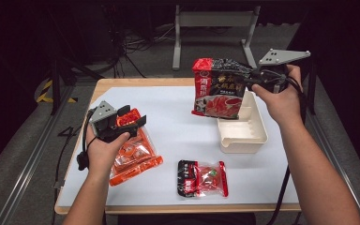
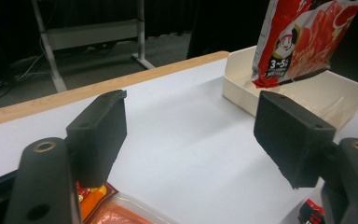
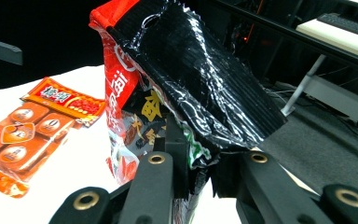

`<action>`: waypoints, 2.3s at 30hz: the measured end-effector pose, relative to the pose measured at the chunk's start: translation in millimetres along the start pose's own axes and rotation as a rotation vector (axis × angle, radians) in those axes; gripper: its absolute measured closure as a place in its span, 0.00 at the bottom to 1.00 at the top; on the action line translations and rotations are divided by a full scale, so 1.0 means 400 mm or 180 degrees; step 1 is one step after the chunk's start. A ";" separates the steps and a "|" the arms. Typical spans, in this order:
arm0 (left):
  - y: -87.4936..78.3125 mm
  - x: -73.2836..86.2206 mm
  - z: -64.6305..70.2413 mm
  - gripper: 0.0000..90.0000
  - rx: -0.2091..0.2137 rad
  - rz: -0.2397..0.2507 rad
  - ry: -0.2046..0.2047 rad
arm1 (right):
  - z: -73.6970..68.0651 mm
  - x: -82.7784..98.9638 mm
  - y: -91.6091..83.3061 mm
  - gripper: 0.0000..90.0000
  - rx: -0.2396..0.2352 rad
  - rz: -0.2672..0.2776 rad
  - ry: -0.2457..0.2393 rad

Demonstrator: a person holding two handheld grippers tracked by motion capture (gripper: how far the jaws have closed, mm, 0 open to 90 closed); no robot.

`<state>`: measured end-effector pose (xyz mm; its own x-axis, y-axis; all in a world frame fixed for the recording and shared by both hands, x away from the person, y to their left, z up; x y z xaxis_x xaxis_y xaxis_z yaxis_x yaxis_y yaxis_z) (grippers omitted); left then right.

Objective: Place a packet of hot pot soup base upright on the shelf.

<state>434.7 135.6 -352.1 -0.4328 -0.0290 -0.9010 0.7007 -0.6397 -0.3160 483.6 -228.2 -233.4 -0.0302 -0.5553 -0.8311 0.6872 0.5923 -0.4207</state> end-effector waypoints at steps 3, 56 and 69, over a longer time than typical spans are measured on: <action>0.004 0.004 -0.001 0.26 0.0005 -0.0004 -0.0021 | 0.019 0.008 -0.005 0.89 0.0029 0.0012 0.0010; 0.009 0.010 -0.023 0.18 -0.0063 0.0009 -0.0027 | 0.176 0.143 0.067 0.89 0.0403 -0.0174 -0.0269; -0.007 0.020 -0.034 0.18 -0.0126 0.0010 -0.0060 | 0.187 0.177 0.089 0.88 0.0393 -0.0241 -0.0275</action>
<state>437.0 147.5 -362.4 -0.4408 -0.0456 -0.8964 0.7238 -0.6087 -0.3249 560.1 -290.1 -280.3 -0.0264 -0.6469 -0.7621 0.7694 0.4736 -0.4286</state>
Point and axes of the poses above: each handheld gripper's, and its own axes: y roughly forward along the jaws, x roughly out of its underside, z roughly to its right, the point moved 6 cm from there along y, roughly forward along the jaws, and after that the axes turned 12 degrees about -y, right-handed, at the moved point
